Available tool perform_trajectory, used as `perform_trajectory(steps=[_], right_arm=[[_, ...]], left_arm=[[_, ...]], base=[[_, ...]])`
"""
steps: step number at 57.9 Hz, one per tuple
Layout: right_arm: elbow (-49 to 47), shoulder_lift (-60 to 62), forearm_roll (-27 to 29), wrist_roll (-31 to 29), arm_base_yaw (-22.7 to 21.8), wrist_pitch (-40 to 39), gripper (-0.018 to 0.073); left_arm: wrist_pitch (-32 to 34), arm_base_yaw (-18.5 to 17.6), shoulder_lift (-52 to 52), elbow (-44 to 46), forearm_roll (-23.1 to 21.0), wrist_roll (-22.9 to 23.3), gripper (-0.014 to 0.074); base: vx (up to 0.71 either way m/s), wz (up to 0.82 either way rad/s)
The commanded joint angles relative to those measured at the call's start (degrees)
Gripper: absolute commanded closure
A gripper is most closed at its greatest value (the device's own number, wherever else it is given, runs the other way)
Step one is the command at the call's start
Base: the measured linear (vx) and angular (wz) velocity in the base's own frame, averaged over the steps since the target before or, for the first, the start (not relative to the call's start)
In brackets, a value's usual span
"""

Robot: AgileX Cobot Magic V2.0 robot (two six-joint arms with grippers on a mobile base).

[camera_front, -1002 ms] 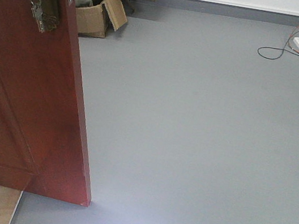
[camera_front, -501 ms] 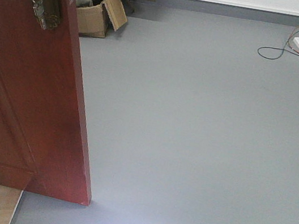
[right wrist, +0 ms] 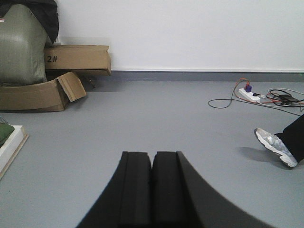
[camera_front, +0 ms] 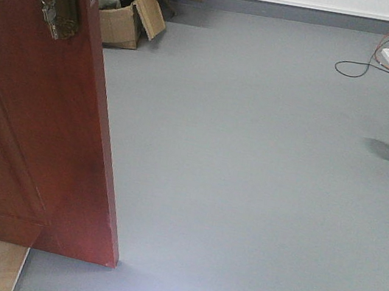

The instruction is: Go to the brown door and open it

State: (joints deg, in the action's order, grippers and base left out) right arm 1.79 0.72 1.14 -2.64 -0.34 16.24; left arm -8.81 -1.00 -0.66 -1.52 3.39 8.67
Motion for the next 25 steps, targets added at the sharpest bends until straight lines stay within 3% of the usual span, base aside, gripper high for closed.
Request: perform_trajectory(steps=[1,25], right_arm=[[0.22,-0.72,-0.35,-0.31,-0.1,-4.75,0.0559],[0.22,-0.72,-0.35,-0.31,-0.1,-4.75,0.0559]], left_arm=[[4.43,-0.06,-0.81,1.0,0.0,0.38,0.0603],[4.43,-0.06,-0.81,1.0,0.0,0.38,0.0603]], base=[[0.0,0.0],[0.0,0.0]])
